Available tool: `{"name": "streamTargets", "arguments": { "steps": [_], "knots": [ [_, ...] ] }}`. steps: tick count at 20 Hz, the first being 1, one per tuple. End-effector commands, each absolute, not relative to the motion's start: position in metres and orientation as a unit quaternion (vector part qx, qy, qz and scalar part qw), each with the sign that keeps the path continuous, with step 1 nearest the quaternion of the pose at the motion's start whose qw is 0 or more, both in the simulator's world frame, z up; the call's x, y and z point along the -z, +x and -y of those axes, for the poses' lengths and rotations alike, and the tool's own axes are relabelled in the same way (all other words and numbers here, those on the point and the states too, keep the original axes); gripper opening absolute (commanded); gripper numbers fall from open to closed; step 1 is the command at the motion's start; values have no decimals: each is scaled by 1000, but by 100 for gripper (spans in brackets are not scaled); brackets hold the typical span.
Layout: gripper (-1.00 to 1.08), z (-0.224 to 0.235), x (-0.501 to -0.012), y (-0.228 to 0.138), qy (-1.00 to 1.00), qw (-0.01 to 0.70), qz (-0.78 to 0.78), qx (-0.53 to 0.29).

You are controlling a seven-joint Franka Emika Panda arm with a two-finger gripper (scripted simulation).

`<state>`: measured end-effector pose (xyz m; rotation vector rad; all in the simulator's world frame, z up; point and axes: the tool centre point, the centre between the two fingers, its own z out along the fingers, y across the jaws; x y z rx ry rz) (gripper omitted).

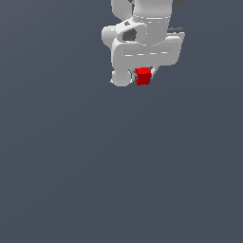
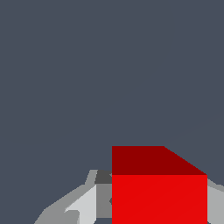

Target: Pick up the red cube and move it to a goal position.

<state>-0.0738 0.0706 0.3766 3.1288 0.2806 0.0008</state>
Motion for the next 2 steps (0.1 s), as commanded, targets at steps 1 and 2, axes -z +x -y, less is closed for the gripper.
{"name": "streamTargets", "arguments": {
  "steps": [1, 2],
  "knots": [
    [-100, -70, -377, -73, 996, 0, -89, 0],
    [-100, -70, -376, -73, 996, 0, -89, 0]
  ]
}}
